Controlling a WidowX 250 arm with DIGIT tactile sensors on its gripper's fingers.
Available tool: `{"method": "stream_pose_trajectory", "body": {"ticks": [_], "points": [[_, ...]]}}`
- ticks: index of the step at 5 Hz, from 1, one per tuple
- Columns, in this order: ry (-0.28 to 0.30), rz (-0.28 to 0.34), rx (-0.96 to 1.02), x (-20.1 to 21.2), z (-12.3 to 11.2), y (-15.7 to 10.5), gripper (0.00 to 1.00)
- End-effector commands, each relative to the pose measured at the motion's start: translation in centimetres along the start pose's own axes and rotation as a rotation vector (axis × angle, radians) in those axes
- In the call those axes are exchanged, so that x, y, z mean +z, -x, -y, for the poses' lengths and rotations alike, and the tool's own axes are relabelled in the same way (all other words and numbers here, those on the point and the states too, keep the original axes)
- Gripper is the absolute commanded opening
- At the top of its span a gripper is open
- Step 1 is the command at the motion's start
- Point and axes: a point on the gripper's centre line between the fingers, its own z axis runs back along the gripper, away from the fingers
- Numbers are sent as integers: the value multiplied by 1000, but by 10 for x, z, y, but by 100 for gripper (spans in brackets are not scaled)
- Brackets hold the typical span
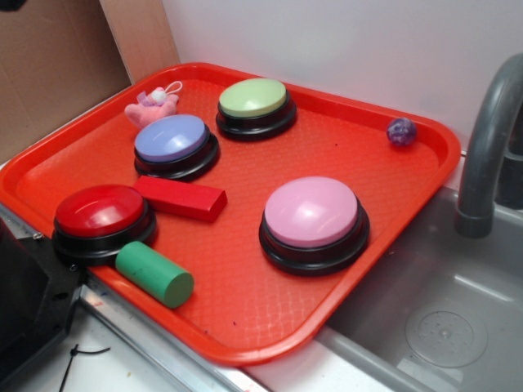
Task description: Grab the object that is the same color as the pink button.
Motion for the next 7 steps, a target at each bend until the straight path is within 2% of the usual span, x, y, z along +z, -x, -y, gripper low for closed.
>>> {"method": "stream_pose_trajectory", "body": {"ticks": [1,2,3,4,6,7], "points": [[0,0,0,0,0,0,100],[20,-10,200,-10,-21,-12,100],[4,42,365,-18,-37,-24,100],[-37,69,494,-30,-53,-37,100],[-165,123,889,-94,-113,-87,100],[-172,196,992,-115,-128,-102,100]]}}
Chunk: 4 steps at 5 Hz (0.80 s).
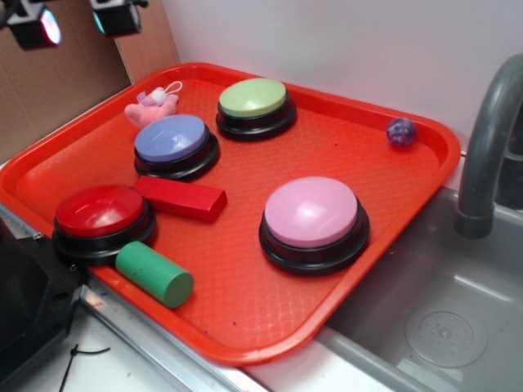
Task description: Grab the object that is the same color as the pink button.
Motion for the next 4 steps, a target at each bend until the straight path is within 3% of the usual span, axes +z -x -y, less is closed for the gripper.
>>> {"method": "stream_pose_trajectory", "body": {"ticks": [1,2,4], "points": [[39,162,188,-40,2,-35,100],[68,157,191,-62,9,-43,100],[47,148,194,-99,14,-54,100]]}}
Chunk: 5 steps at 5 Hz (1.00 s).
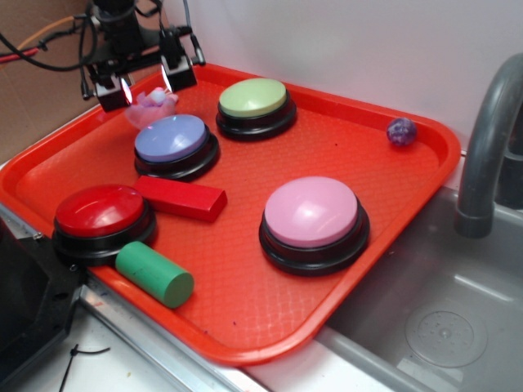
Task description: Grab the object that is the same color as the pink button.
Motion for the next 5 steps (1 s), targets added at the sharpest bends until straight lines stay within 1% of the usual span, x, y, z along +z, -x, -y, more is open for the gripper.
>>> {"method": "stream_pose_trajectory", "body": {"ticks": [1,2,3,4,5], "points": [[28,19,24,-6,-8,-18,100],[19,11,-8,-8,-7,-17,4],[-30,6,-65,6,-1,-13,0],[-57,-7,-207,39,3,-7,0],[-24,-73,-360,77,5,2,0]]}}
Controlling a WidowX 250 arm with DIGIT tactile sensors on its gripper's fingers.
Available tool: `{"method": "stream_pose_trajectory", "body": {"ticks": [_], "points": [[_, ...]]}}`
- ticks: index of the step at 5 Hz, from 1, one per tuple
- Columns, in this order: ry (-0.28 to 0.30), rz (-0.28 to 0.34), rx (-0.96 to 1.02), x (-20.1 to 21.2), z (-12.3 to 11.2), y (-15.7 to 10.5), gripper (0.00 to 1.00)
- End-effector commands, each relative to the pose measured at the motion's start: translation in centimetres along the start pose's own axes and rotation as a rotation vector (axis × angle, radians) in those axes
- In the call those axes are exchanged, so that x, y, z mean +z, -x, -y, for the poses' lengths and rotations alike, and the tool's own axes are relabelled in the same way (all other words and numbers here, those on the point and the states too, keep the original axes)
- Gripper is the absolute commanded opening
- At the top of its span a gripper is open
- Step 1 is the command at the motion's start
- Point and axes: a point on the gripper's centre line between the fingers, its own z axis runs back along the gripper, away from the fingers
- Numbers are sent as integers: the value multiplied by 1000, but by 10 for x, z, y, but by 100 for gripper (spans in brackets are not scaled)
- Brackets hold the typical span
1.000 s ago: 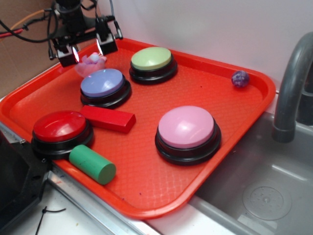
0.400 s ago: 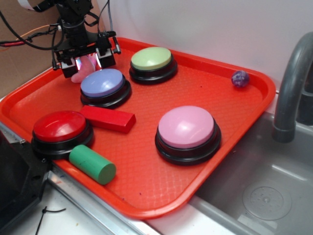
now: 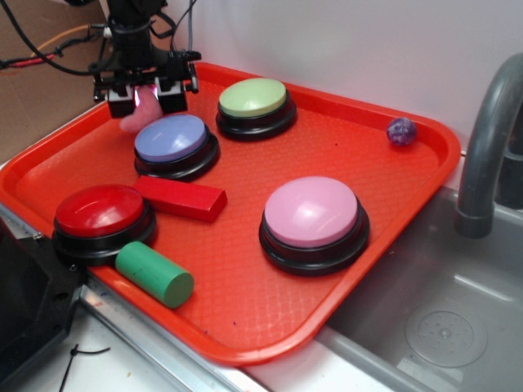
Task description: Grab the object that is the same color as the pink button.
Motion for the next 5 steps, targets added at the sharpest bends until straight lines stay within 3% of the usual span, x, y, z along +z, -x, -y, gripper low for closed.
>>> {"method": "stream_pose_trajectory", "body": {"ticks": [1,2,4,5], "points": [[166,-8,-321,96,-2,20,0],[244,-44,-485,129,0,46,0],[281,-13,-619,153,-5,83,0],[292,-30,-557,150,-7,89,0]]}}
